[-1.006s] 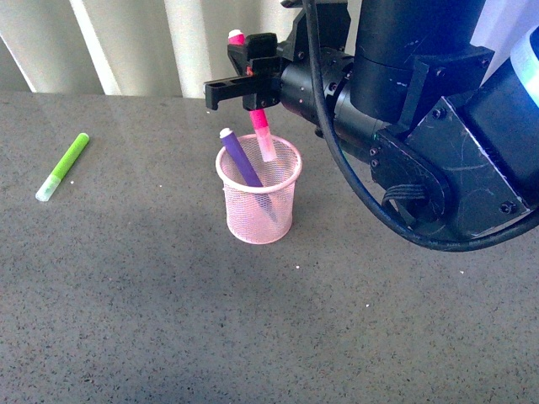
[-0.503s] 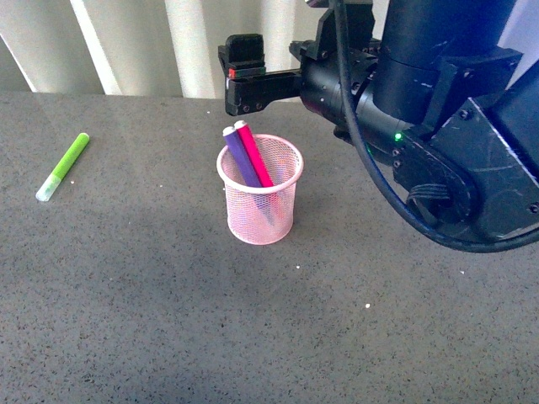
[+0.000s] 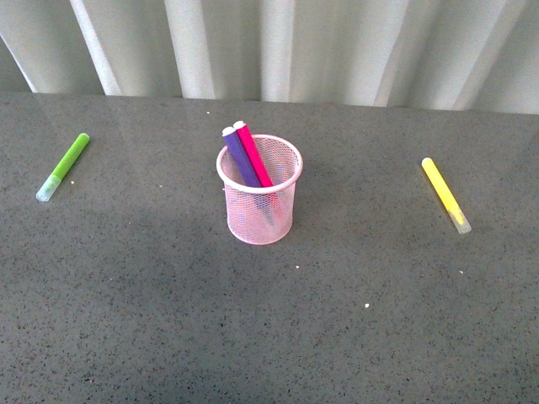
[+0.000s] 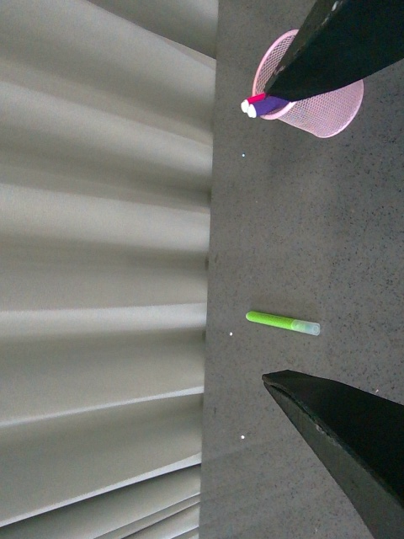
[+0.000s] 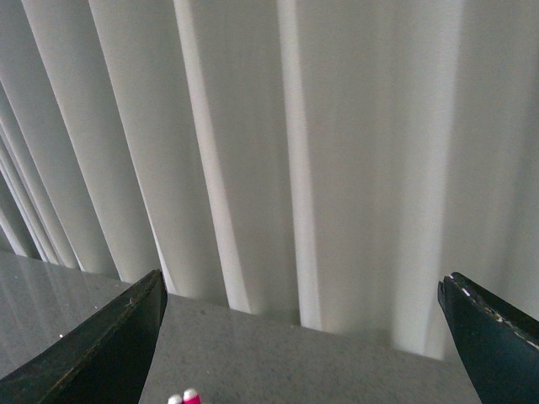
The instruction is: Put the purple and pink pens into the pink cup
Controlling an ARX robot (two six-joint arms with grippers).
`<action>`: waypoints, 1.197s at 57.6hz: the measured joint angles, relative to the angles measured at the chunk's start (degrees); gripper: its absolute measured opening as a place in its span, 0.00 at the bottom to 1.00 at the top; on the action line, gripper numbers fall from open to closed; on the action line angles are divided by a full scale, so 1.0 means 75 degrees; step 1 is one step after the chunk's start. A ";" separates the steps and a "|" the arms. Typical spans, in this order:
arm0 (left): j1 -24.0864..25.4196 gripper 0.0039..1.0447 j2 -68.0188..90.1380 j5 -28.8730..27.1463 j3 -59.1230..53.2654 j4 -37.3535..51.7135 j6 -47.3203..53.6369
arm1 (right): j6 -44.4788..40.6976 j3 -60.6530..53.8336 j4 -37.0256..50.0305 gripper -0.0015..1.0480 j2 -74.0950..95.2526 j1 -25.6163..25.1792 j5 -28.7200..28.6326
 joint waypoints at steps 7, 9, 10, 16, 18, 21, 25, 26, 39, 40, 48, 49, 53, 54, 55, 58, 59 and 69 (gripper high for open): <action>0.0000 0.94 0.0003 0.0000 0.0000 0.0000 0.0000 | -0.0003 -0.0612 -0.1040 0.93 -0.1859 -0.1008 0.0157; 0.0000 0.94 0.0000 0.0003 0.0000 0.0000 0.0000 | 0.0026 -0.0682 -0.1253 0.93 -0.2192 -0.1309 0.0125; 0.0000 0.94 0.0000 0.0000 0.0000 0.0000 0.0000 | -0.0102 -0.0653 -0.1830 0.90 -0.2565 -0.1402 0.0391; 0.0000 0.94 0.0003 0.0000 0.0000 0.0000 0.0000 | -0.0685 -0.0804 -0.4121 0.70 -0.3794 -0.1437 0.1026; 0.0000 0.94 0.0003 0.0000 0.0000 0.0000 0.0000 | -0.0775 -0.0906 -0.4287 0.65 -0.3949 -0.1431 0.1008; 0.0000 0.94 0.0000 0.0000 0.0000 0.0000 0.0000 | -0.0863 -0.1037 -0.4389 0.56 -0.4130 -0.1419 0.1005; 0.0000 0.94 0.0003 0.0000 0.0000 0.0000 0.0000 | -0.0930 -0.1172 -0.4479 0.45 -0.4334 -0.1422 0.1023; 0.0000 0.94 0.0003 0.0000 0.0000 0.0000 0.0000 | -0.0935 -0.1189 -0.4491 0.43 -0.4366 -0.1422 0.1023; 0.0000 0.94 0.0000 0.0000 0.0000 0.0000 0.0000 | -0.1005 -0.1492 -0.4884 0.03 -0.5135 -0.1422 0.1023; 0.0000 0.94 0.0000 0.0000 0.0000 0.0000 -0.0003 | -0.1008 -0.1527 -0.4940 0.04 -0.5217 -0.1422 0.1023; 0.0000 0.94 0.0000 0.0000 0.0000 0.0000 0.0000 | -0.1014 -0.1673 -0.5217 0.03 -0.5625 -0.1422 0.1023; 0.0000 0.94 0.0000 0.0000 0.0000 0.0000 0.0000 | -0.1017 -0.1684 -0.5251 0.03 -0.5680 -0.1422 0.1023; 0.0000 0.94 0.0000 0.0000 0.0000 0.0000 0.0000 | -0.1014 -0.1722 -0.5371 0.03 -0.5837 -0.1422 0.1023; 0.0000 0.94 0.0000 0.0000 0.0000 0.0000 0.0000 | -0.1014 -0.1731 -0.5409 0.03 -0.5887 -0.1422 0.1023; 0.0000 0.94 0.0000 0.0000 0.0000 0.0000 -0.0003 | -0.1014 -0.1743 -0.5441 0.03 -0.5933 -0.1422 0.1026; 0.0000 0.94 0.0000 0.0000 0.0000 0.0000 0.0000 | -0.1020 -0.1862 -0.5336 0.03 -0.6085 -0.1422 0.1023; 0.0000 0.94 0.0000 0.0000 0.0000 0.0000 0.0000 | -0.1017 -0.1862 -0.5339 0.03 -0.6129 -0.1422 0.1023; 0.0000 0.94 0.0000 0.0000 0.0000 0.0000 0.0000 | -0.1017 -0.1862 -0.5796 0.03 -0.6624 -0.1422 0.1026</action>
